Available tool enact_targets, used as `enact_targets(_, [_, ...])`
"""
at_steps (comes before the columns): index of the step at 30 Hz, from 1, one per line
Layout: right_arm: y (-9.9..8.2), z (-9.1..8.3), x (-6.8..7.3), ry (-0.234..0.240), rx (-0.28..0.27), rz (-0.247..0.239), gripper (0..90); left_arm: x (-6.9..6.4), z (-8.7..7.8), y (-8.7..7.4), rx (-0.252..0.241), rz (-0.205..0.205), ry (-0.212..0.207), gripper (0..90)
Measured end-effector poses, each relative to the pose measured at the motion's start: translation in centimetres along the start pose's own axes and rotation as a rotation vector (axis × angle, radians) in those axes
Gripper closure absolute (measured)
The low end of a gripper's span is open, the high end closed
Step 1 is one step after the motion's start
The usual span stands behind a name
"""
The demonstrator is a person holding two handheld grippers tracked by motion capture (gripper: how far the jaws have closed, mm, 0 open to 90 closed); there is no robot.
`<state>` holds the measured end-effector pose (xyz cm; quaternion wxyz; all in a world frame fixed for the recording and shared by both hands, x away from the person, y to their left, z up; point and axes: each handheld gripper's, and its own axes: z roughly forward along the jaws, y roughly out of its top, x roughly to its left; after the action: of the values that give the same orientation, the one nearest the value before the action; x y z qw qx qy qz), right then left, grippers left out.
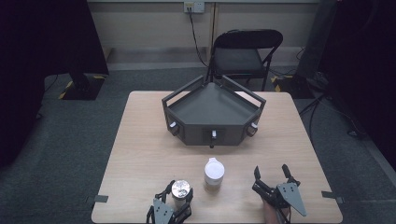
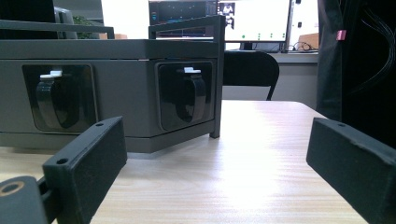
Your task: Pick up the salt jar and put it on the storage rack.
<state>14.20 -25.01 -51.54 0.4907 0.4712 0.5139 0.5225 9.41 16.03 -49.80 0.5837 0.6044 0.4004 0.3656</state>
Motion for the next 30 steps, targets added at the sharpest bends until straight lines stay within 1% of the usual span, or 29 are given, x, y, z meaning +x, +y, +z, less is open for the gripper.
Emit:
enact_targets(4, [0.0, 0.0, 0.0, 0.0, 0.0, 0.0, 3.5, 0.1, 0.0, 0.0, -0.001, 0.005, -0.006, 35.1])
enact_targets(7, [0.0, 0.0, 0.0, 0.0, 0.0, 0.0, 3.5, 0.2, -0.1, -0.1, -0.009, -0.001, -0.01, 35.1])
enact_targets(9, [0.0, 0.0, 0.0, 0.0, 0.0, 0.0, 3.5, 0.5, -0.1, 0.2, -0.009, -0.002, -0.025, 35.1])
enact_targets(12, [0.0, 0.0, 0.0, 0.0, 0.0, 0.0, 3.6, 0.8, -0.1, 0.6, -0.015, 0.011, -0.036, 35.1])
enact_targets(14, [0.0, 0.0, 0.0, 0.0, 0.0, 0.0, 3.5, 1.0, -0.2, 0.9, -0.022, 0.005, -0.045, 35.1])
enact_targets(16, [0.0, 0.0, 0.0, 0.0, 0.0, 0.0, 3.6, 1.5, -0.3, 1.2, -0.027, 0.0, -0.063, 35.1])
enact_targets(17, [0.0, 0.0, 0.0, 0.0, 0.0, 0.0, 3.6, 1.5, -0.3, 1.2, -0.027, 0.0, -0.063, 35.1])
enact_targets(18, [0.0, 0.0, 0.0, 0.0, 0.0, 0.0, 3.6, 1.8, -0.3, 1.3, -0.036, -0.006, -0.08, 35.1])
enact_targets(22, [0.0, 0.0, 0.0, 0.0, 0.0, 0.0, 3.6, 2.0, -0.2, 1.7, -0.036, -0.012, -0.09, 35.1])
enact_targets(25, [0.0, 0.0, 0.0, 0.0, 0.0, 0.0, 3.5, 2.1, -0.2, 1.9, -0.038, -0.009, -0.096, 35.1])
enact_targets(28, [0.0, 0.0, 0.0, 0.0, 0.0, 0.0, 3.6, 2.2, -0.1, 2.4, -0.039, 0.01, -0.113, 35.1])
enact_targets(30, [0.0, 0.0, 0.0, 0.0, 0.0, 0.0, 3.5, 2.3, -0.1, 2.6, -0.041, 0.01, -0.116, 35.1])
